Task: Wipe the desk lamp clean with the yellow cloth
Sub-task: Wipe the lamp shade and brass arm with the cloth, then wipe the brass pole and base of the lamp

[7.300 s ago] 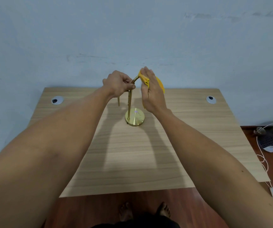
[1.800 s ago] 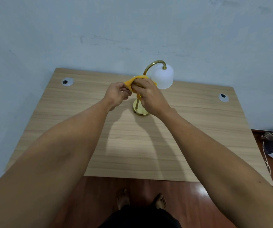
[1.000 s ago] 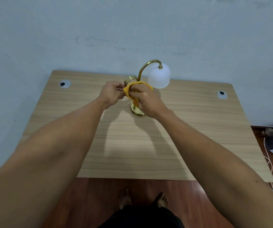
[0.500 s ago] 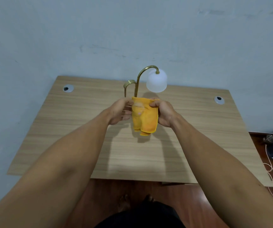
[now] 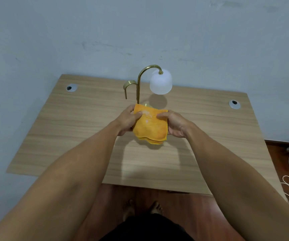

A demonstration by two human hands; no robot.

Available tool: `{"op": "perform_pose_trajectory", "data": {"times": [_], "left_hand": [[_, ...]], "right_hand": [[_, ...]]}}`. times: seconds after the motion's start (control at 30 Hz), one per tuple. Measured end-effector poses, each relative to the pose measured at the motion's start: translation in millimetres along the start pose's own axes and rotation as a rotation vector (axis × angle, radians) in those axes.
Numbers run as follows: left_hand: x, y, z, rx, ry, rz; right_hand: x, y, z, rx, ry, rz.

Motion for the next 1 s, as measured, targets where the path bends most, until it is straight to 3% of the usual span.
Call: {"op": "perform_pose_trajectory", "data": {"times": [0.13, 0.27, 0.43, 0.6, 0.77, 0.83, 0.9, 1.0], "left_hand": [[3, -4, -5, -0.046, -0.064, 0.063], [-2, -9, -6, -0.046, -0.060, 0.139], [3, -12, -8, -0.087, -0.206, 0.222], [13, -14, -16, -0.097, -0.229, 0.238], [1, -14, -25, -0.021, -0.054, 0.136], [-8, -17, -27, 0.019, 0.000, 0.087], [-11, -23, -29, 0.034, 0.010, 0.093], [1, -34, -25, -0.017, 0.040, 0.241]], "right_hand": [[13, -8, 8, 0.054, 0.127, 0.097], [-2, -8, 25, 0.023, 0.043, 0.047], [13, -29, 37, 0.059, -0.017, 0.222], [7, -32, 43, -0.069, -0.136, 0.087], [-14, -24, 41, -0.194, -0.221, -0.172], [-19, -30, 43, -0.212, -0.219, -0.187], [-17, -38, 46, -0.213, -0.210, -0.129], [5, -57, 42, -0.151, -0.191, 0.065]]}}
Point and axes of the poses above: each hand's wrist, its own y-axis away from the middle knuckle, its own x-axis out of the back of the hand, z = x × y, the point moved 9 cm from there along -y, towards the middle knuckle, and after that the axes turned 7 degrees about z, right-handed, at the moved point
